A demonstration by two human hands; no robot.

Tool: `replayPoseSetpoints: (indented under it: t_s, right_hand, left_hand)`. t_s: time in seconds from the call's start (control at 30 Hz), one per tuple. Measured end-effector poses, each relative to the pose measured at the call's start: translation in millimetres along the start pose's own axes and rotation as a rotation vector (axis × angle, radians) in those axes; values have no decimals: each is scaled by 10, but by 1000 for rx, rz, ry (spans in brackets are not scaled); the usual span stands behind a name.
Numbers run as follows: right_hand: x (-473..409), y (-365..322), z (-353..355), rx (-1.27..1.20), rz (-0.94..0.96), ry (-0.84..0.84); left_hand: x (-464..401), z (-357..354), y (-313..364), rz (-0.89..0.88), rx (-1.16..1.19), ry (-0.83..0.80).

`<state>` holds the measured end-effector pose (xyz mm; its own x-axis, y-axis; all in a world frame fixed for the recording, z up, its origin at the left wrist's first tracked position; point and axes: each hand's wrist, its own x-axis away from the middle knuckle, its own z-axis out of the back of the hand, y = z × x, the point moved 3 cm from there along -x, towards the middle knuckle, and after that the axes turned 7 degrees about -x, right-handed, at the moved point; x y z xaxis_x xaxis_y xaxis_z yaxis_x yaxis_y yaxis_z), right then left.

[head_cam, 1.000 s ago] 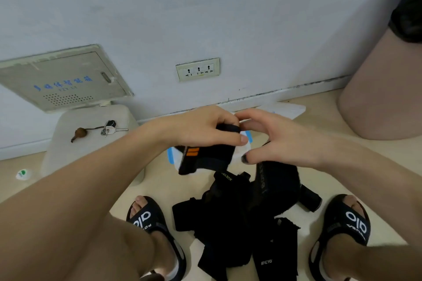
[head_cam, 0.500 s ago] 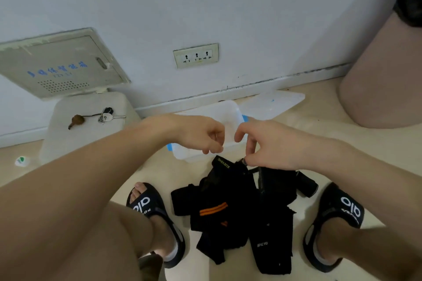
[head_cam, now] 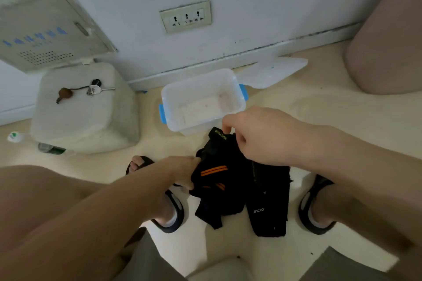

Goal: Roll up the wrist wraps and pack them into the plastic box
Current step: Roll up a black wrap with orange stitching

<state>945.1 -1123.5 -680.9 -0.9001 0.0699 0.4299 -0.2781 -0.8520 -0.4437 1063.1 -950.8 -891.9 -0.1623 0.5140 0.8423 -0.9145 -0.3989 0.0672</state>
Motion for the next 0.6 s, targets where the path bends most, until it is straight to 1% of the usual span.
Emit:
replayPoseSetpoints:
  t_s: [0.07, 0.2, 0.33, 0.47, 0.53, 0.6]
  right_hand:
    - [15, 0, -24, -9, -6, -8]
    - [27, -4, -24, 4, 2, -1]
    - [12, -36, -5, 27, 9, 17]
    - [33, -60, 24, 32, 16, 5]
    - [33, -38, 54, 29, 5, 22]
    - [20, -6, 80, 13, -10, 34]
  left_hand:
    - [-105, -52, -8, 33, 99, 34]
    - [-301, -337, 119, 52, 271, 26]
    - [-432, -464, 130, 112, 246, 41]
    - [-403, -381, 149, 140, 143, 72]
    - [-368, -334, 180, 102, 113, 60]
    - [-313, -275, 232, 39, 144, 30]
